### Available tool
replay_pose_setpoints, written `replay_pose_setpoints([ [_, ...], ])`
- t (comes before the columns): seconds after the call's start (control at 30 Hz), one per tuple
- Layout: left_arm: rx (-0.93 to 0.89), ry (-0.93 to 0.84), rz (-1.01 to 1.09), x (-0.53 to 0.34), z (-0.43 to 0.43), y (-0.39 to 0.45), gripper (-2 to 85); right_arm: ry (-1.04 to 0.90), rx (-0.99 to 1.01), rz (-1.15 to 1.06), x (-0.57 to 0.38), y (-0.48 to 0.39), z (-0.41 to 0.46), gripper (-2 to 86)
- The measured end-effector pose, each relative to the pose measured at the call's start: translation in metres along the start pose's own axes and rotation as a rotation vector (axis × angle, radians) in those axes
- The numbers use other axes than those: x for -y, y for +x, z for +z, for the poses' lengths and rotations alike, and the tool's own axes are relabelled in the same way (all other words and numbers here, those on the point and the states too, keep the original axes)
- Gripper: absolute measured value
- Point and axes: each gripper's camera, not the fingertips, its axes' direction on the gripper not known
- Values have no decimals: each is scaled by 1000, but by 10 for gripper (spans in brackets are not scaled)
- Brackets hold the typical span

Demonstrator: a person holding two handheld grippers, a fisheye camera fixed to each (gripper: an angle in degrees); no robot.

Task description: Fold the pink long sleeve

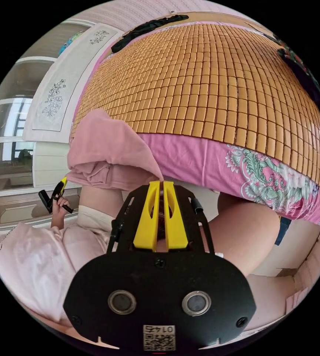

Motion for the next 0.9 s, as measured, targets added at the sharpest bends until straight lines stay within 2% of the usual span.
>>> replay_pose_setpoints([
  [0.13, -1, 15, 26, -1, -7, 9, -7, 4, -54, -80, -5, -1, -5, 9],
  [0.3, 47, -11, 52, -8, -11, 16, -7, 46, -66, -35, -12, 19, -19, 25],
  [0.37, 47, -11, 40, -15, -12, 16, -7, 93, -128, -82, -15, 12, -27, 39],
  [0.43, 46, -10, 36, -22, -13, 17, -7, 150, -156, -224, -13, -19, -35, 69],
  [0.47, 48, -6, 35, -28, -12, 19, -8, 157, -140, -271, -11, -29, -35, 76],
  [0.53, 52, 3, 30, -36, -13, 22, -8, 150, 73, -444, -5, -67, -26, 99],
  [0.63, 51, 13, 15, -49, -14, 25, -7, 47, 324, -434, 16, -89, 7, 142],
  [0.77, 64, 15, 21, -64, -17, 34, -7, 4, 325, -327, 51, -94, 26, 120],
  [0.83, 65, 21, 23, -71, -19, 39, -7, 65, 438, -219, 72, -73, 6, 41],
  [0.9, 60, 35, 35, -76, -22, 44, -8, 133, 424, -204, 85, -62, -23, 31],
])
